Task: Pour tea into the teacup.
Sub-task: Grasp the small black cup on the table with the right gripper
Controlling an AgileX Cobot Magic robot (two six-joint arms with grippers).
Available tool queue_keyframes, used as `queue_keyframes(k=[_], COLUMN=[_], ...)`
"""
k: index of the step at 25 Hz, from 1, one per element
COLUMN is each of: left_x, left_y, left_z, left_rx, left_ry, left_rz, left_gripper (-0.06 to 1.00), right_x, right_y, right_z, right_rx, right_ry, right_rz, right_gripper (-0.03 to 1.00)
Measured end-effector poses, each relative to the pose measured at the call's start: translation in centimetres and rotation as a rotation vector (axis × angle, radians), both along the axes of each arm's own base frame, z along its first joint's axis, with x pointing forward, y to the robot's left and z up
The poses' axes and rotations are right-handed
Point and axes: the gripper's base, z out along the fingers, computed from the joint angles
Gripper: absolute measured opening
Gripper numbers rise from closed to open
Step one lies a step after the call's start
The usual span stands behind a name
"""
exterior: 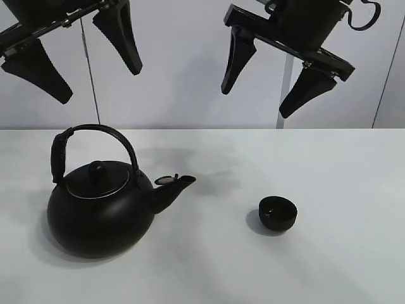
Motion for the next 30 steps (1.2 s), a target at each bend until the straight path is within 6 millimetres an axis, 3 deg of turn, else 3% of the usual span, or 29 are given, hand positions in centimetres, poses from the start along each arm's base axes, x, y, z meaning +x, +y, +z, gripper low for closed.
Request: queue_keyframes(k=[9, 13, 15, 19, 30], left_x=[0.0, 0.0, 0.0, 0.0, 0.0], left_y=[0.0, 0.0, 0.0, 0.0, 0.0], left_z=[0.0, 0.0, 0.0, 0.0, 0.0], left_rx=[0.0, 0.0, 0.0, 0.0, 0.0], left_ry=[0.0, 0.0, 0.0, 0.0, 0.0], left_rz=[0.0, 0.0, 0.0, 0.0, 0.0], left_gripper=[0.7, 0.7, 0.7, 0.7, 0.7], right_x=[0.0, -0.4, -1.2, -2.5, -3.9], right_y=[-0.4, -0.1, 1.1, 3.1, 1.6], right_z=[-0.2, -0.6, -0.9, -2.5, -8.6], right_rx=[-0.057, -0.245, -0.367, -0.451, -0.457], right_ry=[-0.007, -0.048, -0.082, -0.104, -0.041], right_rz=[0.015, 0.108, 0.196, 0.264, 0.233], right_gripper=[0.61, 0.61, 0.61, 0.61, 0.61])
